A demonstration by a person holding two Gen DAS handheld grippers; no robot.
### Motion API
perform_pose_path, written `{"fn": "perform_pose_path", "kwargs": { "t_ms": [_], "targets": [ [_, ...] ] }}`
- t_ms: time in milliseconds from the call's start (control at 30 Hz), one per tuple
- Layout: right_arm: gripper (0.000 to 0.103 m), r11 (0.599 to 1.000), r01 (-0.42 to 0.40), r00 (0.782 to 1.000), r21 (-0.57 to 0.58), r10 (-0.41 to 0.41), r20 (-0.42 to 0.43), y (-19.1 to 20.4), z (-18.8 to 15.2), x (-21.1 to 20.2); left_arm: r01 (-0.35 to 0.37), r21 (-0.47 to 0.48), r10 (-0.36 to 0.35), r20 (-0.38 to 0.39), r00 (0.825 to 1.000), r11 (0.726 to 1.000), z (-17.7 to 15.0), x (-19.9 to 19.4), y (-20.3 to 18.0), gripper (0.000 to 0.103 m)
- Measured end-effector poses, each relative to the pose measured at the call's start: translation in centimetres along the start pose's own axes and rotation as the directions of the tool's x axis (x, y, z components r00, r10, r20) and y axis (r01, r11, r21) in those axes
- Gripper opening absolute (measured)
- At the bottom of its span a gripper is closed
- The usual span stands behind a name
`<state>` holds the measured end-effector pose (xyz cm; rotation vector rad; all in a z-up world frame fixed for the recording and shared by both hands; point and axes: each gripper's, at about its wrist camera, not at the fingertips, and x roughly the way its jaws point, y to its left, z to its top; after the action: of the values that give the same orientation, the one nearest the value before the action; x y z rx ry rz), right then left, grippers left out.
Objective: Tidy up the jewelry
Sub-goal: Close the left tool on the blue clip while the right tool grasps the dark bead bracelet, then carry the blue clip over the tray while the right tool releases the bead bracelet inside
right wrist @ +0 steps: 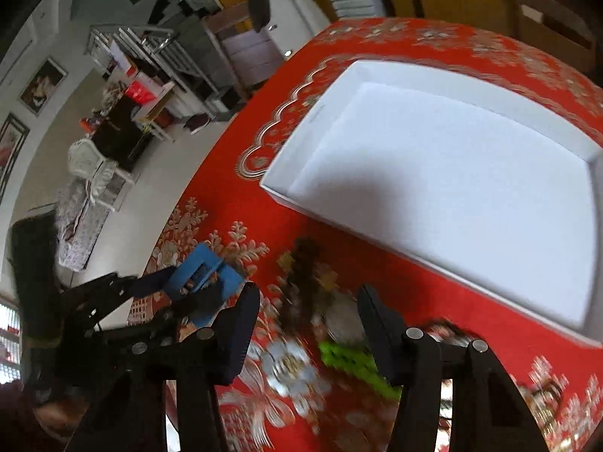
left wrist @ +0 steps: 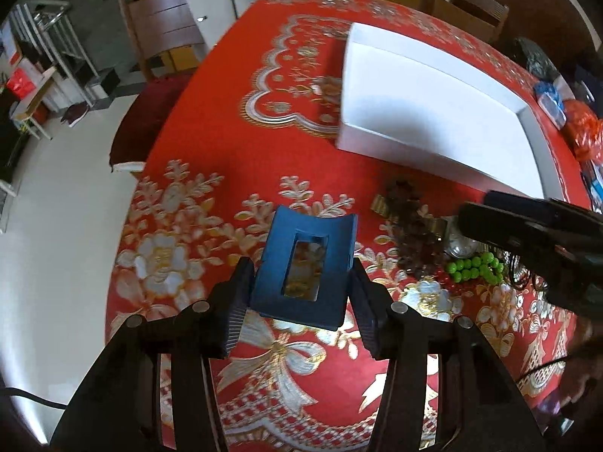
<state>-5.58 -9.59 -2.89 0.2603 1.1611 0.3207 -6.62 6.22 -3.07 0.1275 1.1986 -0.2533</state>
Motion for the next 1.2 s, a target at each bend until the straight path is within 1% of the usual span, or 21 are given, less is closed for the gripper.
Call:
{"fn": "perform_pose_path", "kwargs": {
  "t_ms": [67,167,233,267,300,333,433,567,700,867,1000,1100,1200],
  "targets": [
    [0.053,1.0,-0.005,1.0,-0.001,0.005,-0.023,0.3,0.7,1.4,-0.007,-0.02,0.007,-0.002,1.0,1.0,-0.2,-0.2,0.6,0.049],
    [0.052,1.0,0.011,0.998,-0.002,-0.011,-0.064,0.2,1.0,3.1,-0.009,-0.053,0.008,-0.008,1.0,0.999,-0.4,-0.4,1.2,0.049],
    [0.034,1.0,-0.001,0.996,0.0,0.001,-0.092,0.0,1.1,4.3,-0.013,-0.066,0.012,-0.006,1.0,0.998,-0.4,-0.6,1.5,0.049],
    [0.029,1.0,-0.001,0.998,-0.003,0.001,-0.069,-0.1,1.3,4.0,-0.015,-0.069,0.014,-0.005,1.0,0.998,-0.3,-0.6,1.6,0.049],
    [0.017,1.0,-0.015,0.997,0.004,0.015,-0.077,-0.3,1.4,4.0,-0.018,-0.072,0.018,-0.004,1.0,0.997,-0.3,-0.7,1.7,0.049],
    [0.011,0.999,-0.032,0.996,0.019,0.033,-0.083,-0.5,1.4,4.0,-0.02,-0.075,0.02,-0.004,1.0,0.997,-0.2,-0.7,1.7,0.049],
    [0.011,0.997,-0.072,0.997,0.009,0.072,-0.033,-0.6,1.1,1.8,-0.014,-0.086,0.014,-0.003,1.0,0.996,-0.1,-0.9,2.0,0.049],
    [0.011,0.995,-0.098,0.995,0.001,0.098,0.016,-0.4,1.2,-0.7,0.002,-0.083,-0.001,0.009,1.0,0.997,0.6,-1.4,1.7,0.049],
    [0.011,0.991,-0.128,0.99,0.032,0.126,0.067,-0.9,1.5,-3.0,0.015,-0.075,-0.013,0.026,1.0,0.997,1.8,-1.9,1.1,0.049],
    [0.011,0.991,-0.129,0.983,0.048,0.121,0.139,-1.7,2.6,-6.7,0.047,-0.056,-0.043,0.063,0.997,0.997,4.1,-3.0,0.0,0.049],
    [0.011,0.992,-0.109,0.976,0.065,0.094,0.196,-3.1,3.7,-9.7,0.072,-0.029,-0.069,0.093,0.993,0.997,6.4,-3.9,-1.6,0.049],
    [0.011,0.993,-0.081,0.976,0.083,0.063,0.207,-4.2,4.2,-10.6,0.079,0.001,-0.079,0.109,0.991,0.997,8.1,-4.0,-3.2,0.049],
    [0.011,0.992,-0.061,0.978,0.114,0.037,0.205,-5.4,4.2,-10.7,0.076,0.022,-0.078,0.11,0.991,0.997,9.2,-3.4,-4.6,0.049]
  ]
}}
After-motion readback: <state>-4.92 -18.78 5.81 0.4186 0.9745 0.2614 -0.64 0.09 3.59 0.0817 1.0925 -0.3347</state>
